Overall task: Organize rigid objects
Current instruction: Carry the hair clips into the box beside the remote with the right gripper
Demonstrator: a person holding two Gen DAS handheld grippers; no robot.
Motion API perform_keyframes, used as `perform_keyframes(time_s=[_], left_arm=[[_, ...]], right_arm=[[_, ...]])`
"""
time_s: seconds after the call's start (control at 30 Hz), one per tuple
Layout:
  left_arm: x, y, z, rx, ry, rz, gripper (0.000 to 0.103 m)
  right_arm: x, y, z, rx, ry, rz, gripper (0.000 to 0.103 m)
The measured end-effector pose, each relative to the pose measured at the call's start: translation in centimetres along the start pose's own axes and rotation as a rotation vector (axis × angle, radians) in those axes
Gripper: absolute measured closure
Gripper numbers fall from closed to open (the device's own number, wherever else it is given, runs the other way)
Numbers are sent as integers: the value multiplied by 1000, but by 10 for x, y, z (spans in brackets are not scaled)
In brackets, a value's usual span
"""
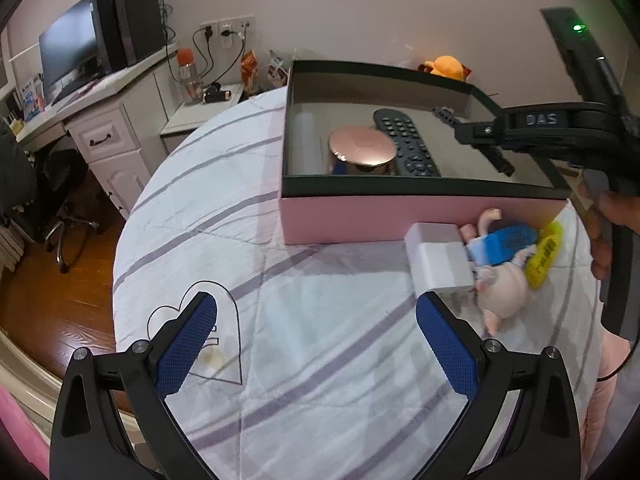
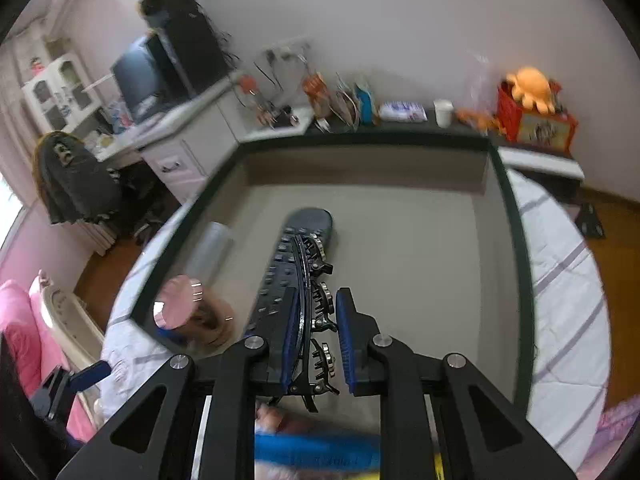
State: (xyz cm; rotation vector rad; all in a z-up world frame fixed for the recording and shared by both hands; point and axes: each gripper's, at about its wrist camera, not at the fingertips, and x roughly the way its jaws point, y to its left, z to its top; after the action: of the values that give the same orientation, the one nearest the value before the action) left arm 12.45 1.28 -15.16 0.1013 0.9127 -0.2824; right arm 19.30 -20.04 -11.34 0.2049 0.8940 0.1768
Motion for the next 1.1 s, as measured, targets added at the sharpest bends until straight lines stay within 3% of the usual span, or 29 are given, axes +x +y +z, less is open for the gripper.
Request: perform_keyframes(time_s=[0.23,0.5,0.7,0.87,0.93,1.1], left_arm=[[15,-1,3,23,28,-10,2],[19,0,1,31,45,-20,2],[17,-1,-3,36,55,-17,2],[5,-1,-2,20,28,-10,2],[-2,-4,0,21,13,-10,2],[-16,-16,-2,40,-5,-12,2]], right_arm=[[38,-10,-4,46,93,-20,84],[38,-8,-5,53,124,-39,83],[32,-10,-5,95,114,-38,63],[11,-4,-7,71,77,-15,62],[1,-2,-8,53,60,-24,57],[-35,3,-17,9,-1,-58,27]])
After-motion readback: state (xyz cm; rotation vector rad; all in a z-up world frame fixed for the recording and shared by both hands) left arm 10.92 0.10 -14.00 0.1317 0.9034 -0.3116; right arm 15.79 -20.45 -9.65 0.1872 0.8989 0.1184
